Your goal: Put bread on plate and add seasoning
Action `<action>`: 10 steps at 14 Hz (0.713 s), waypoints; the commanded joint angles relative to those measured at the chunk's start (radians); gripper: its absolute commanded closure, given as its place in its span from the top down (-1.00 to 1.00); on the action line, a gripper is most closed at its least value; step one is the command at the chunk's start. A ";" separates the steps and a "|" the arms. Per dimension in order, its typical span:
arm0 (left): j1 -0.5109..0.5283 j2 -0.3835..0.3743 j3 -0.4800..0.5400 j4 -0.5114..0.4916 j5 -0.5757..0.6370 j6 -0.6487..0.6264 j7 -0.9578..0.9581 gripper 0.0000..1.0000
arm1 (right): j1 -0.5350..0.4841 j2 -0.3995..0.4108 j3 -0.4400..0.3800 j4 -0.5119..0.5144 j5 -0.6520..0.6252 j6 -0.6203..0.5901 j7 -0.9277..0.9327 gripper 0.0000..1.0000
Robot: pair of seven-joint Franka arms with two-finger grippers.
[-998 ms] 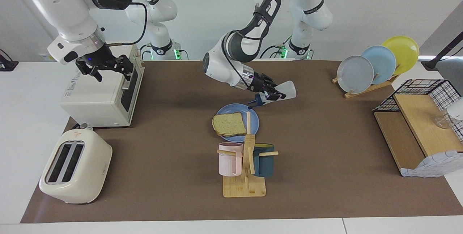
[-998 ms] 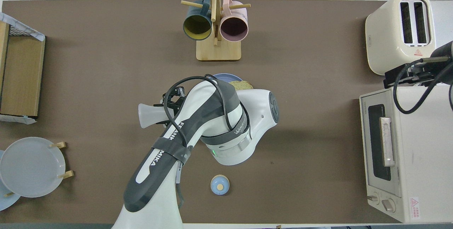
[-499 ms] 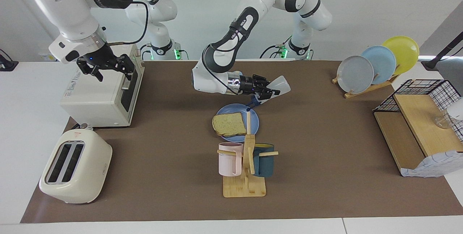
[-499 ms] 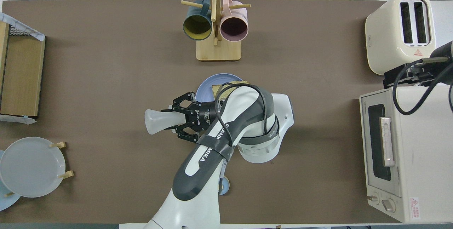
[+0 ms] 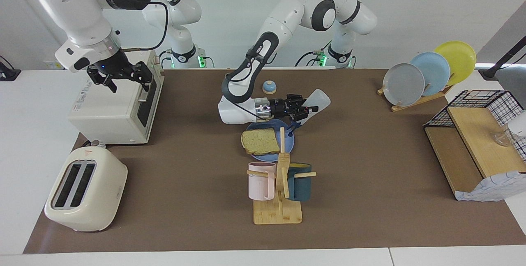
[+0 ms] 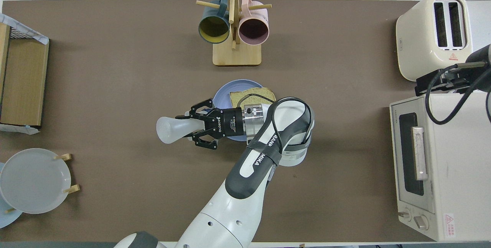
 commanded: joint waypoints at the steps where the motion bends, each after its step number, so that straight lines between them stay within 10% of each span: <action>1: -0.008 -0.032 0.014 0.023 0.003 -0.016 0.036 -1.00 | -0.011 -0.025 0.007 -0.029 -0.013 0.009 -0.019 1.00; 10: -0.074 -0.061 0.017 0.026 0.021 0.000 0.056 -1.00 | -0.011 -0.023 0.007 -0.029 -0.013 0.009 -0.018 1.00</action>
